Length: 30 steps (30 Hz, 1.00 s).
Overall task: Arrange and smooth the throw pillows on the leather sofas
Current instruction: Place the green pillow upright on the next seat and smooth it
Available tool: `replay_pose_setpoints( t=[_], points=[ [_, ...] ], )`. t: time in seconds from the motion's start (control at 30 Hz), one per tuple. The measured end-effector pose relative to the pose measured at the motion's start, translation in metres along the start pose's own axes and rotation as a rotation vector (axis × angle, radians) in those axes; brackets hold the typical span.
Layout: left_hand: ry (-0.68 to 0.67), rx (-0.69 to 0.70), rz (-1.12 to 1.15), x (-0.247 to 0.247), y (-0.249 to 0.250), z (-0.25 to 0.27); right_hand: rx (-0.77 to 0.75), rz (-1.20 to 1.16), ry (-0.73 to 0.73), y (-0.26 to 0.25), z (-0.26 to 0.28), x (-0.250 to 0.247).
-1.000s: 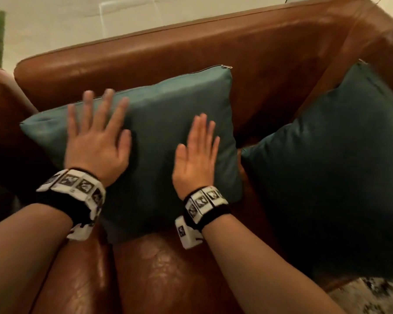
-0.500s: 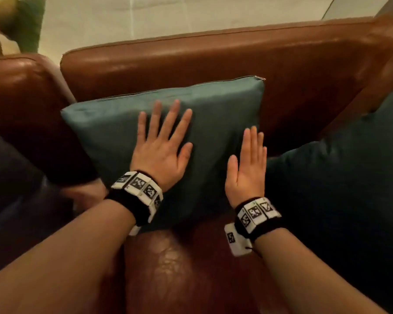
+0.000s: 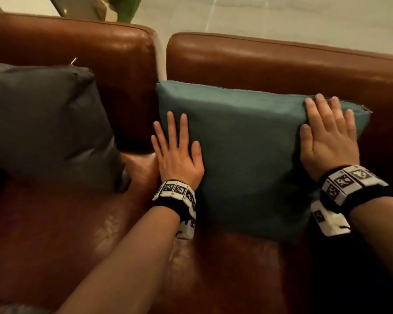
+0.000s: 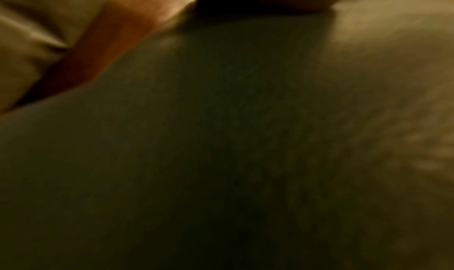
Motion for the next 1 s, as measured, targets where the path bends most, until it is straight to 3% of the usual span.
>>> replay_pose_setpoints(
  t=[0.07,0.13,0.2,0.27,0.33,0.43,0.5,0.57,0.63,0.73,0.77,0.8,0.9,1.0],
  points=[
    [0.004,0.166,-0.038,-0.008,0.029,0.002,-0.005,-0.039,0.028,-0.022,0.007,-0.007],
    [-0.031,0.443,-0.103,-0.005,0.065,0.009,-0.164,-0.091,0.05,-0.072,0.029,0.001],
    [-0.066,0.555,-0.157,-0.001,0.074,0.004,-0.291,-0.04,-0.027,-0.111,0.057,0.031],
    [-0.03,0.517,-0.174,0.003,0.053,-0.009,-0.261,0.058,-0.027,-0.104,0.061,0.05],
    [-0.004,0.356,-0.144,0.003,0.012,-0.023,-0.109,0.07,0.008,-0.066,0.053,0.049],
    [-0.098,0.099,0.076,0.009,-0.045,-0.037,0.165,0.03,0.059,-0.012,0.057,0.043],
    [-0.128,0.06,0.162,0.012,-0.056,-0.039,0.293,-0.032,0.118,0.006,0.062,0.038],
    [-0.066,0.051,0.134,0.003,-0.053,-0.037,0.386,-0.085,0.194,0.003,0.066,0.03],
    [0.031,0.137,0.142,-0.012,-0.031,-0.023,0.292,-0.102,0.237,-0.033,0.069,0.026],
    [0.015,0.606,0.067,0.001,0.027,0.027,-0.217,-0.006,0.123,-0.108,0.09,0.06],
    [0.008,0.678,0.0,0.012,0.031,0.04,-0.304,0.063,0.1,-0.111,0.098,0.072],
    [0.009,0.674,-0.056,0.023,0.024,0.044,-0.307,0.119,0.1,-0.099,0.101,0.081],
    [0.006,0.53,-0.086,0.047,-0.027,0.042,-0.071,0.122,0.122,-0.045,0.107,0.084],
    [-0.05,0.37,-0.026,0.057,-0.065,0.048,0.084,0.069,0.072,-0.027,0.114,0.08]
  ],
)
Point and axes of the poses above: each hand's wrist, its own z-axis away from the middle knuckle, its own x-axis out of the palm, y = z × x, the point moved 6 cm from there along -z, towards the middle knuckle, and after that the axes turned 5 degrees about -z, right-handed, at the moved point
